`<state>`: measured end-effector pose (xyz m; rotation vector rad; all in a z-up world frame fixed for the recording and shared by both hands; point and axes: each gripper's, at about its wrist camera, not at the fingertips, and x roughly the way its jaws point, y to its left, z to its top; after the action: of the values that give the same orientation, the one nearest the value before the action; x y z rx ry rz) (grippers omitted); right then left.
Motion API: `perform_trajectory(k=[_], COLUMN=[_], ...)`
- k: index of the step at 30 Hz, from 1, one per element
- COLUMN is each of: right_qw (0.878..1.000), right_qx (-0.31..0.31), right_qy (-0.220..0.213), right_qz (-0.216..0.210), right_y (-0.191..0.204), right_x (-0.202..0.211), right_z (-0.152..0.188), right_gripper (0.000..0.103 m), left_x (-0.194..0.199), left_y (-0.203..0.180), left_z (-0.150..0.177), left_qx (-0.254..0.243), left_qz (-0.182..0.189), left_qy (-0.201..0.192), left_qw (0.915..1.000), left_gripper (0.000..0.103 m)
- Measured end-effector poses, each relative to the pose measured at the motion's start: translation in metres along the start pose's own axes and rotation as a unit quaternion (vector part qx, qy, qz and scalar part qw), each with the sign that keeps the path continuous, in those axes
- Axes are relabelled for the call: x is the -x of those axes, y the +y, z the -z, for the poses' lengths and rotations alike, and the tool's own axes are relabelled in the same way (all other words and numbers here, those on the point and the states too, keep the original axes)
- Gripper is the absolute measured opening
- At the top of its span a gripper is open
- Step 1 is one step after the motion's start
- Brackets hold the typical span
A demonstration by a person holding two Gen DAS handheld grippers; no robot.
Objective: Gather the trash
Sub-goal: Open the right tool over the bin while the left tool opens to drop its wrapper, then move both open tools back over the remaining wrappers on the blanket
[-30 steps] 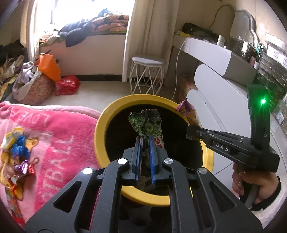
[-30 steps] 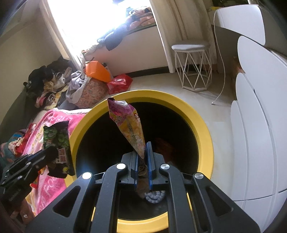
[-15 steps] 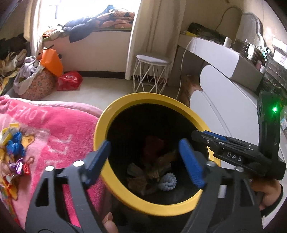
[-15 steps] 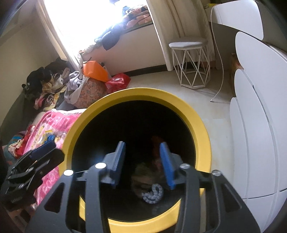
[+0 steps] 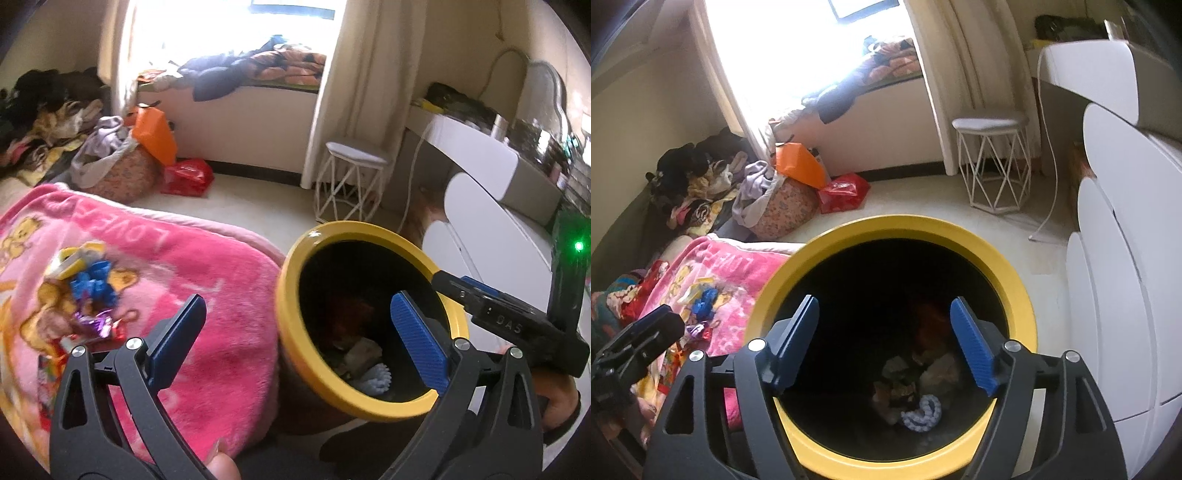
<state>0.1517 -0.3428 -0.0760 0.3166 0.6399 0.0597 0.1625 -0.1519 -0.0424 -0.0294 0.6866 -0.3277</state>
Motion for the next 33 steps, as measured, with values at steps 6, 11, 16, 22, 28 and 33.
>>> perform_trajectory(k=[6,11,16,22,28,33], right_qw=[1.000,0.999,0.997,0.995,0.993,0.990], right_qx=[0.016,0.030,0.045,0.066,0.087,0.109], right_qy=[-0.013,-0.026,-0.042,-0.050,-0.052,-0.047], right_qz=[-0.010,-0.021,-0.036,-0.051,-0.062,-0.073], right_y=[0.019,0.038,0.057,0.079,0.100,0.123], right_x=[0.007,0.013,0.021,0.027,0.025,0.020], right_z=[-0.001,0.000,-0.001,-0.001,0.002,0.006], right_gripper=[0.075,0.076,0.077,0.077,0.082,0.082], left_x=[0.019,0.037,0.050,0.063,0.073,0.079], left_y=[0.020,0.035,0.048,0.066,0.083,0.101], left_z=[-0.002,-0.003,-0.003,-0.002,-0.002,0.000], left_qx=[0.020,0.031,0.037,0.048,0.058,0.071], left_qz=[-0.015,-0.028,-0.044,-0.058,-0.074,-0.087], left_qy=[-0.014,-0.029,-0.042,-0.054,-0.063,-0.068], left_qw=[0.9996,0.9987,0.9975,0.9957,0.9935,0.9913], left_gripper=[0.092,0.092,0.092,0.092,0.092,0.092])
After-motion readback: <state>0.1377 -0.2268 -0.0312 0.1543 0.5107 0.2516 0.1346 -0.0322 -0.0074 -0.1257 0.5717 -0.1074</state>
